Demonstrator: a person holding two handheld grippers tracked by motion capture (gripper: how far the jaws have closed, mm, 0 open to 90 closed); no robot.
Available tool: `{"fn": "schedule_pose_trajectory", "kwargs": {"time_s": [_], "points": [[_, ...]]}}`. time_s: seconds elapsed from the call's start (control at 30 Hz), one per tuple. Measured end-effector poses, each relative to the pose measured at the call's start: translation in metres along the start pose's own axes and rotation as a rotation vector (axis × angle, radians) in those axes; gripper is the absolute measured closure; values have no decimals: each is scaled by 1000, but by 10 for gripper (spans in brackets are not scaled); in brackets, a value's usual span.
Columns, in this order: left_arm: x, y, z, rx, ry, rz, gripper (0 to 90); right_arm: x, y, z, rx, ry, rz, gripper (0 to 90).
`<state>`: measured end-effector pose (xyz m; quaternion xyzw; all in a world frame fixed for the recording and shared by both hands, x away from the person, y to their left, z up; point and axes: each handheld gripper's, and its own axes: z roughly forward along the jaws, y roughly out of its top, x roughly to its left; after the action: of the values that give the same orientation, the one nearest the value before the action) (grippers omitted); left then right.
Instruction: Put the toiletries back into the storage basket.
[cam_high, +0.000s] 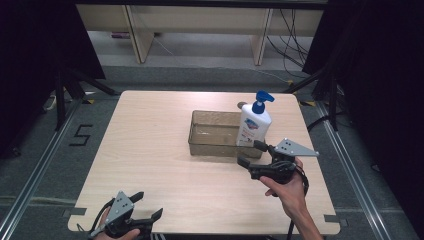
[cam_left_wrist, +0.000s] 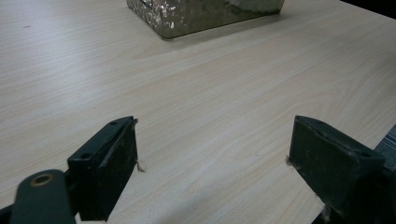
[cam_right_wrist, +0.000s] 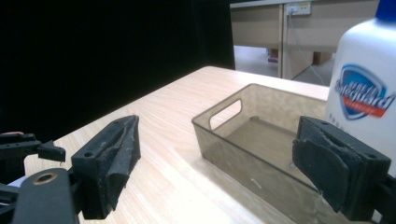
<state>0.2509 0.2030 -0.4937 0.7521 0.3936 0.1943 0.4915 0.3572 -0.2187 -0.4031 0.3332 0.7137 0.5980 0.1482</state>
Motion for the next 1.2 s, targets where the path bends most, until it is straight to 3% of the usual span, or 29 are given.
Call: {"fn": "schedule_pose_trajectory", "kwargs": {"time_s": [0.03, 0.1, 0.2, 0.27, 0.3, 0.37, 0.4, 0.5, 0.6, 0.67, 0.73, 0.77, 0.8, 1.0, 1.07, 1.1, 1.2], "points": [[0, 0, 0, 1, 1, 0, 149, 2, -1, 0, 17, 1, 22, 156], [2, 1, -1, 13, 5, 28, 149, 1, -3, 0, 24, 7, 1, 156], [0, 0, 0, 2, 1, 7, 149, 3, -7, 2, 20, 9, 16, 156], [1, 1, 0, 1, 3, 17, 149, 4, -8, 2, 22, 7, 19, 156], [1, 1, 0, 1, 3, 16, 149, 3, -9, 2, 13, 1, -3, 156], [0, 0, 0, -2, 0, 1, 149, 6, -10, 1, 41, 6, 32, 156], [0, 0, 0, 0, 1, 1, 149, 5, -11, 1, 38, 7, 19, 156], [1, 1, 0, -2, 6, 19, 149, 6, -14, 2, 23, 15, 24, 156], [1, 0, -1, 8, 2, 13, 149, 8, -16, 0, 38, 11, 36, 157], [0, 0, 0, -2, 1, 2, 149, 7, -18, 2, 29, 15, 16, 157], [1, 1, 0, -2, 2, 21, 149, 9, -20, 1, 43, 13, 29, 157], [0, 0, 0, 2, 0, 6, 148, 9, -20, 0, 55, 14, 15, 158], [0, 0, 0, 7, 2, 12, 149, 10, -21, 0, 64, 19, 33, 158], [0, 0, 0, 4, 2, 10, 148, 12, -28, 1, 51, 13, -2, 157], [0, 0, 0, 5, 1, 13, 148, 16, -29, 0, 71, 26, 47, 157], [0, 0, 0, 5, 1, 14, 149, 13, -30, 0, 71, 18, 13, 157], [1, 1, 0, 6, 5, 24, 148, 14, -32, -2, 81, 19, 19, 157]]}}
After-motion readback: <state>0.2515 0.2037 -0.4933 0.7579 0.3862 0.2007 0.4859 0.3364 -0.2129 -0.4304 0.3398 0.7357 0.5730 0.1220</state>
